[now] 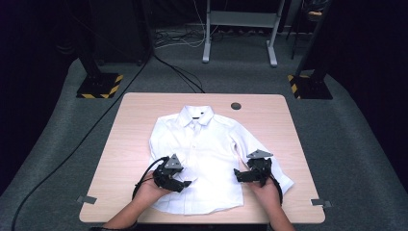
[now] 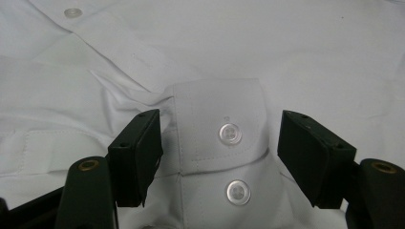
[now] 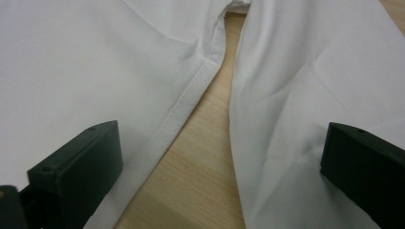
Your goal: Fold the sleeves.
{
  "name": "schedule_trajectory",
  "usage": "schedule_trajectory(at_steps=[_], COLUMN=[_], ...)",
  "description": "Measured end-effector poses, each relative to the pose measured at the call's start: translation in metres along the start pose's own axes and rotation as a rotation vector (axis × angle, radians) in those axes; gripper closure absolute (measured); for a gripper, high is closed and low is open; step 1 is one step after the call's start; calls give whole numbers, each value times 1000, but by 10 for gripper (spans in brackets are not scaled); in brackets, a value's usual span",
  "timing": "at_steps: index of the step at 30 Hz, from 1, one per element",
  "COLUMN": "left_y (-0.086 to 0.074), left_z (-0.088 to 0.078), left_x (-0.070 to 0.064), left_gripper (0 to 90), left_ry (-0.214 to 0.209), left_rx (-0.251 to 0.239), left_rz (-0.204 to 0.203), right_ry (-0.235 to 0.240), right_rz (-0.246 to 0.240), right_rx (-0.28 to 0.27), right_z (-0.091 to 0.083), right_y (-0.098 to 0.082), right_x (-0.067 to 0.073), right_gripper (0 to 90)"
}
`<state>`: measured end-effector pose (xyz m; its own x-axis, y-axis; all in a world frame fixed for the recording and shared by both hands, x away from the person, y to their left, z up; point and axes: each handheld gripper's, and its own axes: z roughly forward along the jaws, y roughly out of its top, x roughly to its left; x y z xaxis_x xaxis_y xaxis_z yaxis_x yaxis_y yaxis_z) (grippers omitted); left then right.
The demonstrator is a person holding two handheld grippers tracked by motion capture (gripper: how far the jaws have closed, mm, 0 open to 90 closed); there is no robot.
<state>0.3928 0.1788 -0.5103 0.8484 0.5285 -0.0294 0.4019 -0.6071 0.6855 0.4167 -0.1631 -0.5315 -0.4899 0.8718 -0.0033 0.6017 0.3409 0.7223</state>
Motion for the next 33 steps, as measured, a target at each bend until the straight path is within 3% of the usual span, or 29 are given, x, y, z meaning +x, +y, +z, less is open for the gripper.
schedule_trajectory(at_steps=[7, 9, 14, 18, 26, 33], left_y=[-5, -5, -3, -6, -25, -38], left_z=[6, 5, -1, -9, -27, -37], left_x=[-3, -3, -4, -4, -6, -6], left_gripper=[324, 360, 482, 523, 536, 536], left_ry=[17, 8, 14, 5, 8, 9], left_rx=[5, 7, 31, 41, 40, 24], left_rz=[32, 34, 82, 104, 143, 147], right_ry=[0, 0, 0, 0, 0, 0], right_rz=[0, 0, 0, 0, 0, 0], right_rx=[0, 0, 1, 0, 0, 0], right_z=[0, 0, 0, 0, 0, 0], right_y=[0, 0, 0, 0, 0, 0], right_x=[0, 0, 0, 0, 0, 0], right_gripper=[0, 0, 0, 0, 0, 0])
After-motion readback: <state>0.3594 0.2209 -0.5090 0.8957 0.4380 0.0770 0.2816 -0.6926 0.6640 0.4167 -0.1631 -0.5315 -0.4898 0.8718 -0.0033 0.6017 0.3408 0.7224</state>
